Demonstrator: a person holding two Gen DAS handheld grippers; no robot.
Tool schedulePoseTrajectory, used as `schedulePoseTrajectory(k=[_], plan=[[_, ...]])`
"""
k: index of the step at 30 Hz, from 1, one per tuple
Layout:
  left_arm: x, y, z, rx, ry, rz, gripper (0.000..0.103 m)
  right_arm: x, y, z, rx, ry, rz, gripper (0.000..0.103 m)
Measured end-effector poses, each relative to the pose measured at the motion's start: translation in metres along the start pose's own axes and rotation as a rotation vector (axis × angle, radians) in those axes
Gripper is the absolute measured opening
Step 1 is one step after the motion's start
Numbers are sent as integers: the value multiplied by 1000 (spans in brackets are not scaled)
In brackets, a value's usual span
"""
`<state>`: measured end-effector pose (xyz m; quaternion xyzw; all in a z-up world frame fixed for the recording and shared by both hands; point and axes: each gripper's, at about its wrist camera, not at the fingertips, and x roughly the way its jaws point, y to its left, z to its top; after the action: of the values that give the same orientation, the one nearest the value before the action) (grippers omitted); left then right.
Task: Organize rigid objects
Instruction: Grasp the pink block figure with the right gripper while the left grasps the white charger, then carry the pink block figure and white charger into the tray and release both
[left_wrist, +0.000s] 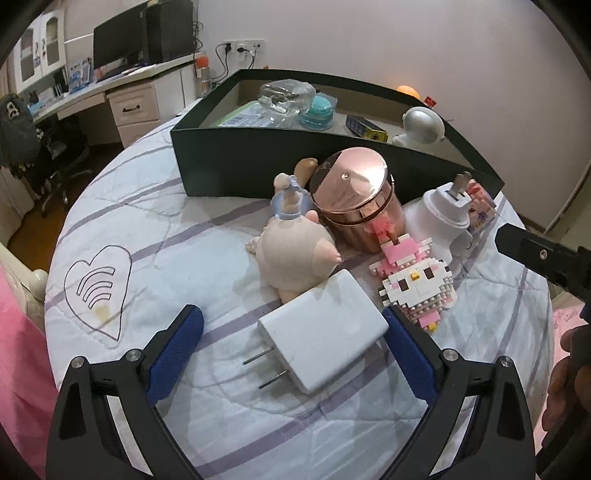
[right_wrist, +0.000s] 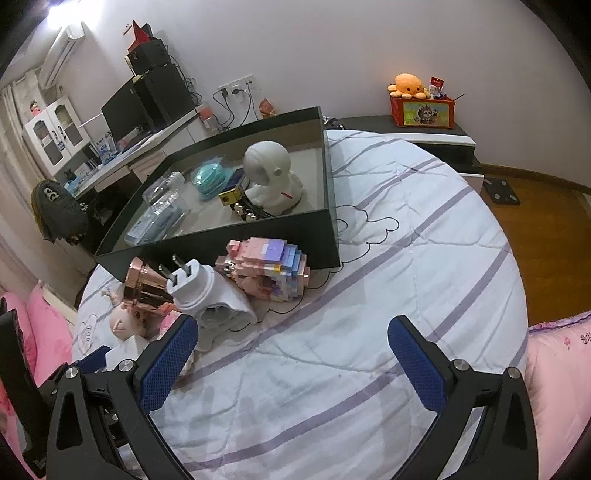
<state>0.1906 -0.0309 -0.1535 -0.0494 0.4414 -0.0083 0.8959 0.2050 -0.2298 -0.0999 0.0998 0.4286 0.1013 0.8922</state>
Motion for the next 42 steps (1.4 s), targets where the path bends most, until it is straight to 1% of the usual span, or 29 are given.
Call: schedulePoseTrajectory(k=[1,3,5,6,8,10,13,17,19,23,26,27,32,42], plan=[[0,0,0,2,1,-1,97,0,-1,1,2,-2,-2,103],[-3,2,-1,5,-4,-19,89,1,-3,3,12,-12,-8,103],[-7,1,-2,21,-10,-26,66,1,-5,6,21,-20,-12,103],[-9,1,-3,30,-11,-27,65,2,-6,7,23,-21,-13,103],[-10,4,-5,27,-9,-41,65,3,-7,10,27,-21,-12,101],[-12,6,-6,22,-10,-45,65,5,-7,12,28,-22,-10,99],[-13,7,-6,11,-10,-49,65,9,-8,17,31,-31,-7,97],[-12,5,-5,20,-16,-50,65,21,-4,22,29,-13,5,93],[-13,7,-6,19,-15,-57,65,30,-3,23,39,6,23,84],[-13,7,-7,23,-16,-55,65,43,-1,24,57,18,53,78],[-13,7,-6,19,-15,-60,65,47,4,25,52,26,76,69],[-13,8,-6,18,-15,-63,65,48,7,25,40,27,91,59],[-15,11,-6,11,-15,-75,65,43,10,22,11,21,107,59],[-26,19,-5,-9,-31,-82,65,11,3,12,12,-16,94,59]])
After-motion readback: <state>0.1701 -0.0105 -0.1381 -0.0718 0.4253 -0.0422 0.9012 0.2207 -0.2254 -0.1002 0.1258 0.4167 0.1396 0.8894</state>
